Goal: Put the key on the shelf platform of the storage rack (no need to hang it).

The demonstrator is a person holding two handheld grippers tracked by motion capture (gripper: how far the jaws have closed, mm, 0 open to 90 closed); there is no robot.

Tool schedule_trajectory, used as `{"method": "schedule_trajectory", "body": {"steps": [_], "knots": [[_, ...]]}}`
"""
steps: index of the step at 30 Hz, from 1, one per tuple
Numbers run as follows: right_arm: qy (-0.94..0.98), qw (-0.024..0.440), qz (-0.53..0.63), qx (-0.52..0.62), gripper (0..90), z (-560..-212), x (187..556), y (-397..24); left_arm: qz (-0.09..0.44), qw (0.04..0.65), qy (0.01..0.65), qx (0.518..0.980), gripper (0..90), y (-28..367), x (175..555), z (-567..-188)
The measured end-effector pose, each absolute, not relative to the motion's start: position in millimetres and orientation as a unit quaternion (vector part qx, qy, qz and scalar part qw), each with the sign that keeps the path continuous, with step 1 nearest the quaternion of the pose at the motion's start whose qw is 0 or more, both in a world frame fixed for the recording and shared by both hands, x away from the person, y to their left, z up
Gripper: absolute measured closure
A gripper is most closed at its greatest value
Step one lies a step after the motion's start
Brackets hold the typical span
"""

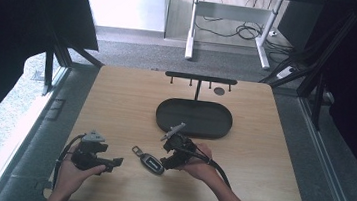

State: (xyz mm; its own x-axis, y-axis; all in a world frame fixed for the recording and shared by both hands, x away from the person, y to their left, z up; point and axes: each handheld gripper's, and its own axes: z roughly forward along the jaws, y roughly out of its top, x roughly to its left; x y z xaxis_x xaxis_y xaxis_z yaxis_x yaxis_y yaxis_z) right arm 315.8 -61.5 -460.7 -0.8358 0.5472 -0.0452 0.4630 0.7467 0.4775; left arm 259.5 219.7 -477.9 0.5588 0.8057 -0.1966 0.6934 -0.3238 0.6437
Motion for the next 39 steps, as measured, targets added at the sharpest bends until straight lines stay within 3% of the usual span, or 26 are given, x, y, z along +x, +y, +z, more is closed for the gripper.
{"method": "schedule_trajectory", "body": {"steps": [39], "knots": [[0.953, 0.066, 0.172, 0.24, 36.2, -499.4, 318.5, 4.6, 0.082, 0.364, 0.475, 0.796, 19.7, 233.0, 257.3, -476.0]]}}
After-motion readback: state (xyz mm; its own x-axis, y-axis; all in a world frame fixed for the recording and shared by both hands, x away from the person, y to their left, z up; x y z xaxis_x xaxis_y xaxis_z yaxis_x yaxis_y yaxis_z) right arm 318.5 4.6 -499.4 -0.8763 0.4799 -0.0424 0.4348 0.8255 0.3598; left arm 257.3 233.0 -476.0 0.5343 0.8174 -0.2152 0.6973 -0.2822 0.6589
